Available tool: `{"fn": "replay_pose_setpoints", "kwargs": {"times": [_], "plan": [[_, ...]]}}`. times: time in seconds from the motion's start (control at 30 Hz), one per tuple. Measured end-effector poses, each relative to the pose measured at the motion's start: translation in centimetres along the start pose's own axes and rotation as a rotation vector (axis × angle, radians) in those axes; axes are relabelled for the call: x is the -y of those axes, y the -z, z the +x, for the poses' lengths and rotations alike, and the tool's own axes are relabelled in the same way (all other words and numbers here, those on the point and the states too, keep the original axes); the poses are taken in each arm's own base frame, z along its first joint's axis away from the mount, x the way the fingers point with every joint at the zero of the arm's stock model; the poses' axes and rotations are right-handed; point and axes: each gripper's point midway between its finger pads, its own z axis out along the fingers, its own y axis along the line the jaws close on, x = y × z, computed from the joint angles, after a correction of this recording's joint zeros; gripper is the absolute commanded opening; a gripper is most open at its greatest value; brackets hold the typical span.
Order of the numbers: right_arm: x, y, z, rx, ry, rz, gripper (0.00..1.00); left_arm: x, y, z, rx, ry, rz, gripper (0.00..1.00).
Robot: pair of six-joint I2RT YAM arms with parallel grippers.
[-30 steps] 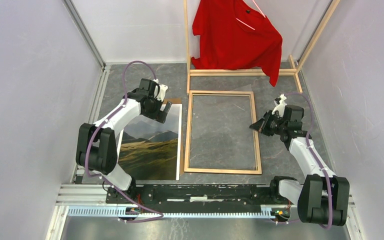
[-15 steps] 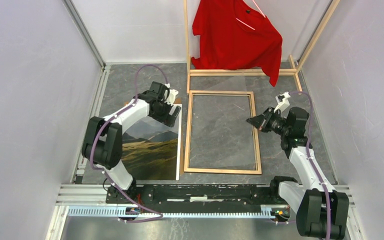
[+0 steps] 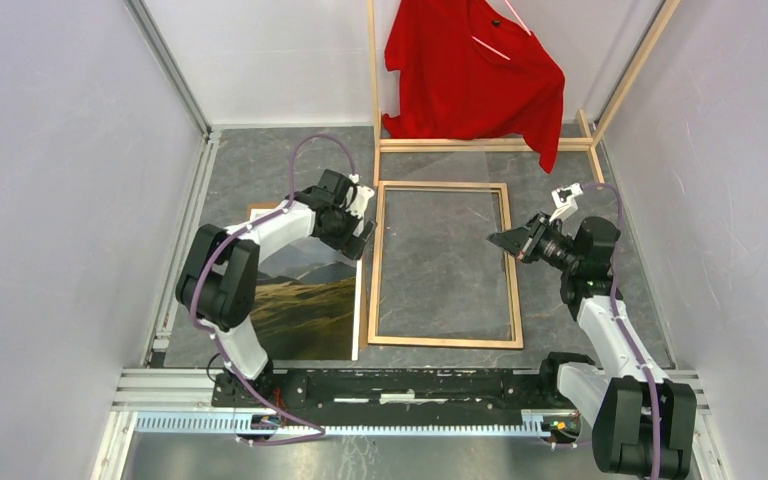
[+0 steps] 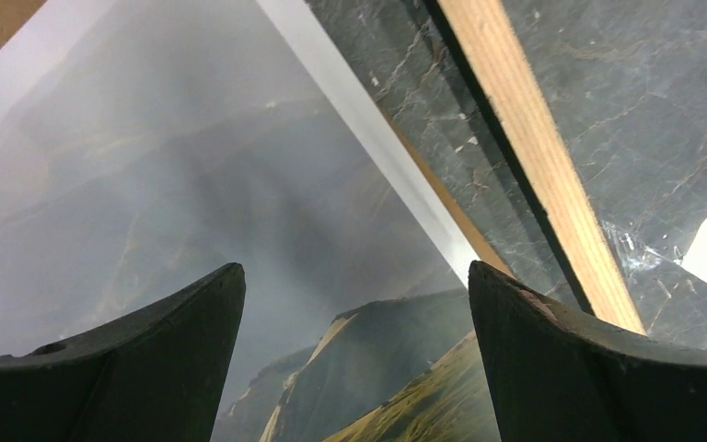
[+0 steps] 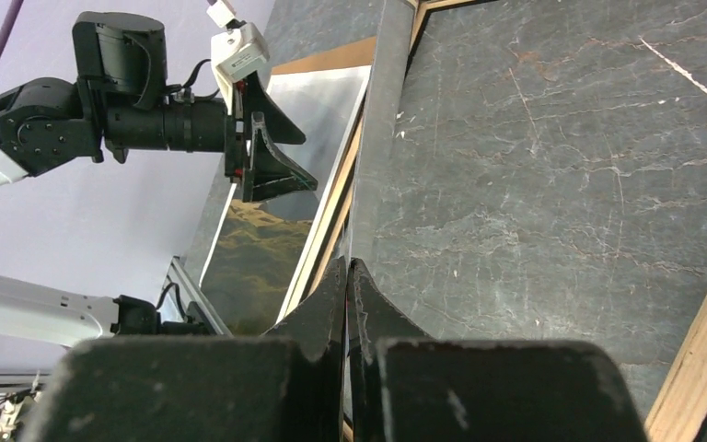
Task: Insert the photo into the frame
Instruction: Place the photo frame item in the photo frame.
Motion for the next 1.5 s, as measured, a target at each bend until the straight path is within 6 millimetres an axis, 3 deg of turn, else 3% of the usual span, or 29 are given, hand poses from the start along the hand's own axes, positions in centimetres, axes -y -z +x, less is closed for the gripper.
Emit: {"fn": "replay_pose_setpoints", "kwargs": {"times": [0.2,0.43,0.57,0.67,0.77,1.1,1.33,1.5], "plan": [[-0.2,0.0,-0.1,0.004,-0.016,-0.011,0.0,0.5,-0.1,-0.4,0.012,-0.019,-0.005,0.96],[1.7,-0.4,0.8,-0.024,-0.087,0.045,0.0,0.8,-0.3,-0.8,0.026,-0.04,-0.019,0.96],[1.6,-0.4,1.0,-0.02,-0.137,0.042,0.0,1.1,-0.6,-0.5,0.021,-0.063,-0.029,0.91],[0.9,-0.4,0.7,-0.012,-0.163,0.021,0.0,1.4,-0.8,-0.1,0.013,-0.079,-0.026,0.81],[-0.2,-0.2,0.2,-0.002,-0.185,-0.01,0.0,1.4,-1.0,-0.1,0.011,-0.08,-0.024,0.77],[-2.3,0.3,-0.6,0.022,-0.243,-0.057,0.0,1.7,-1.5,0.5,0.014,-0.081,-0.011,0.76],[-2.9,0.4,-1.0,0.022,-0.288,-0.059,0.0,2.1,-0.7,0.2,0.045,-0.07,0.027,0.75],[-4.4,0.6,-1.8,0.031,-0.315,-0.108,0.0,1.0,0.1,-0.2,0.075,-0.029,0.045,0.75]]}}
